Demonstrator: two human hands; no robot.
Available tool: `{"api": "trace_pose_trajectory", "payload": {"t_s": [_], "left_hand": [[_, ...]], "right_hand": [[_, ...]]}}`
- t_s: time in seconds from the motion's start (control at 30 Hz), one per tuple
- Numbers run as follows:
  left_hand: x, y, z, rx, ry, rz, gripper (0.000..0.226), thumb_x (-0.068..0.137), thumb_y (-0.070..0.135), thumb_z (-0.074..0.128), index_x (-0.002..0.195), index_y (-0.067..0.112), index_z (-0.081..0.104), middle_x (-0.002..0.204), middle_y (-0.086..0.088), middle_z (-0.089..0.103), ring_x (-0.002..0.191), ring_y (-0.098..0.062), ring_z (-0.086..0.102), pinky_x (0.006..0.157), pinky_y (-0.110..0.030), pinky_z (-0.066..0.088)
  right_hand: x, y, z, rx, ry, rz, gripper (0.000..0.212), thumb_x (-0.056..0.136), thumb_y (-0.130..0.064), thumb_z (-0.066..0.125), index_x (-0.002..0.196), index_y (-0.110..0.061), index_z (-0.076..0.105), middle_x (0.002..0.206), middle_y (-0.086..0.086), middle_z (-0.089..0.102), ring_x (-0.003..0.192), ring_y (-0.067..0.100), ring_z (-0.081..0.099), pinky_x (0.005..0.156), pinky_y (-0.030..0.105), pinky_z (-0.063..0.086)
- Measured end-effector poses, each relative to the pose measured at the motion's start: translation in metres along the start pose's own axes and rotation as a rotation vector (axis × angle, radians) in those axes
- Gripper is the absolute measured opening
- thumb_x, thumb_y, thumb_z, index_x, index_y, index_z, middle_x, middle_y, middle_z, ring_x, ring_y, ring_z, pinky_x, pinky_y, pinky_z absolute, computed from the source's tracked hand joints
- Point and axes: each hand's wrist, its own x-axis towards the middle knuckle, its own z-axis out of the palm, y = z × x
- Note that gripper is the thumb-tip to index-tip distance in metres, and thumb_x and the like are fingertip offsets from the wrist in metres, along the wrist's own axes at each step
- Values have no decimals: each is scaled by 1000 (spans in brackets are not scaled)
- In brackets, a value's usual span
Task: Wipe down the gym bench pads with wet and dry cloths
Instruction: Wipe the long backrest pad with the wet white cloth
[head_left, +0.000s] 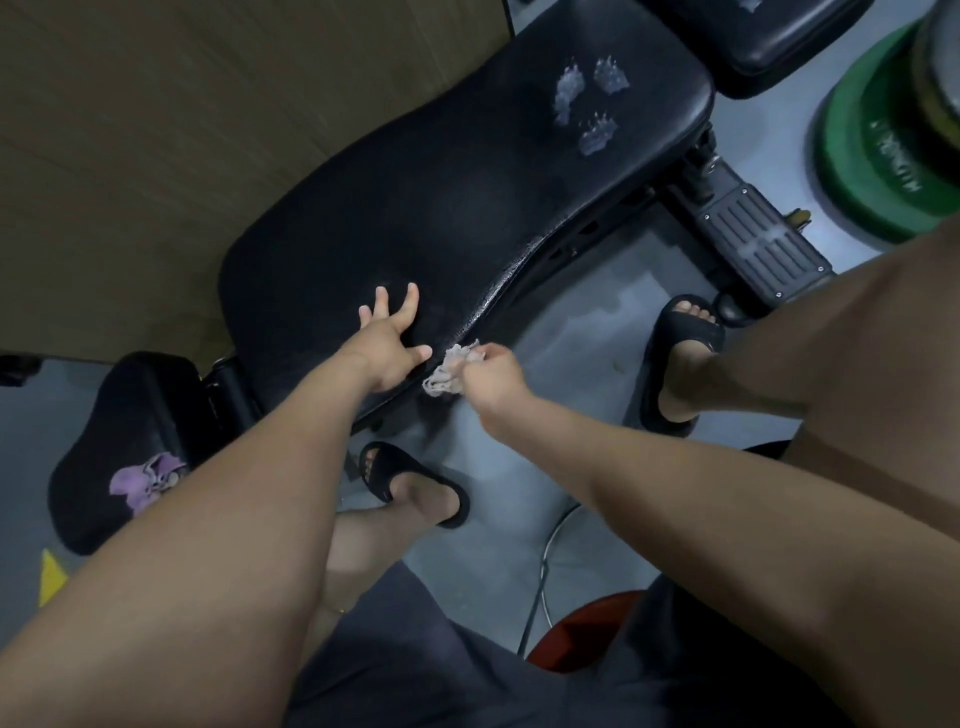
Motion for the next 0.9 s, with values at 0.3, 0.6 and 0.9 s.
{"api": "trace_pose_trajectory", "payload": {"t_s": [0.3, 0.6, 0.9], "left_hand": [[-1, 1, -1, 17, 12, 16, 86, 103, 26, 57, 159, 42, -6, 166, -2, -24, 153, -30, -18, 124, -47, 8], [1, 1, 1, 16, 13, -4, 86, 103, 24, 56, 157, 44, -8, 165, 2, -25, 153, -26, -20, 124, -47, 10], [3, -2, 4, 23, 26, 2, 86, 104, 24, 54, 157, 44, -10, 165, 3, -27, 153, -26, -21, 123, -48, 13]], "right_hand": [[1, -32, -9, 96, 269, -124, 25, 90, -9, 65, 78, -19, 45, 75, 4, 58, 74, 29, 64, 83, 42, 57], [-13, 11, 28, 361, -109, 271, 26, 87, 21, 53, 77, -2, 59, 75, 13, 62, 66, 21, 65, 60, 27, 58], [16, -64, -24, 426, 232, -132, 19, 99, 10, 48, 88, -4, 46, 65, 12, 51, 41, 17, 51, 37, 25, 44]]}}
